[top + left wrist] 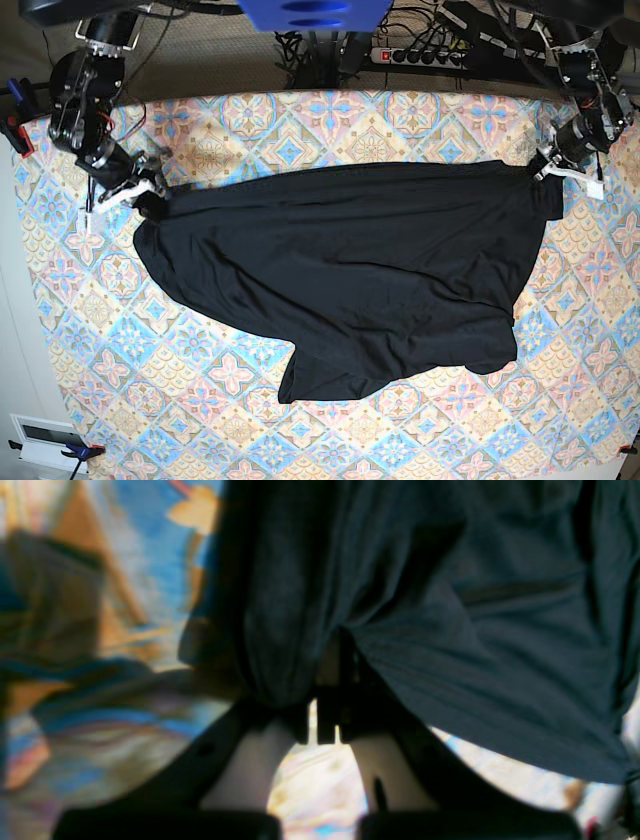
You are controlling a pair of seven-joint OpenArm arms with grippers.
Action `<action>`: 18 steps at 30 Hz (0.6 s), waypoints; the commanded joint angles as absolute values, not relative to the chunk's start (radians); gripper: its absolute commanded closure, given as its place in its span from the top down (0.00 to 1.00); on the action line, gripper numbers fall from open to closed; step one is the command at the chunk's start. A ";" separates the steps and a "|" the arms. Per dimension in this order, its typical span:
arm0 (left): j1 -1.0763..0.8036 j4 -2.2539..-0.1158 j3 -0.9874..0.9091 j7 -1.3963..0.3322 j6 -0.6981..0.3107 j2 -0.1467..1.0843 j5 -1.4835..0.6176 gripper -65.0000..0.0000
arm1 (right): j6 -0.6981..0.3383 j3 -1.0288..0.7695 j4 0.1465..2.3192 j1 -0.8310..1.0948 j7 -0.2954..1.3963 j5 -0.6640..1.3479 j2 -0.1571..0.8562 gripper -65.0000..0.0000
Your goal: Layout the t-shirt on the table in an organized manner, then fold the t-shirt properly
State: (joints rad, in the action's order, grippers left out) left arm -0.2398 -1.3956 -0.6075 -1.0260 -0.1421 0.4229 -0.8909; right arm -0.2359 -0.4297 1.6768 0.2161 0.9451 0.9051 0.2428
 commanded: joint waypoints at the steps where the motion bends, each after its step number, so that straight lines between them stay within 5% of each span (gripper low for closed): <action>1: -0.243 -1.411 -0.616 -1.007 -0.154 0.463 -0.889 0.00 | -0.243 -0.437 1.713 0.220 0.915 0.924 0.260 0.00; 13: -0.251 -1.411 -0.608 -1.013 -0.162 0.464 -0.889 0.02 | -0.243 -0.435 1.719 0.277 0.915 0.924 0.260 0.00; 18: -0.249 -1.415 -0.610 -1.102 -0.159 0.452 -0.889 0.13 | -0.243 -0.438 1.713 0.271 0.915 0.923 0.260 0.00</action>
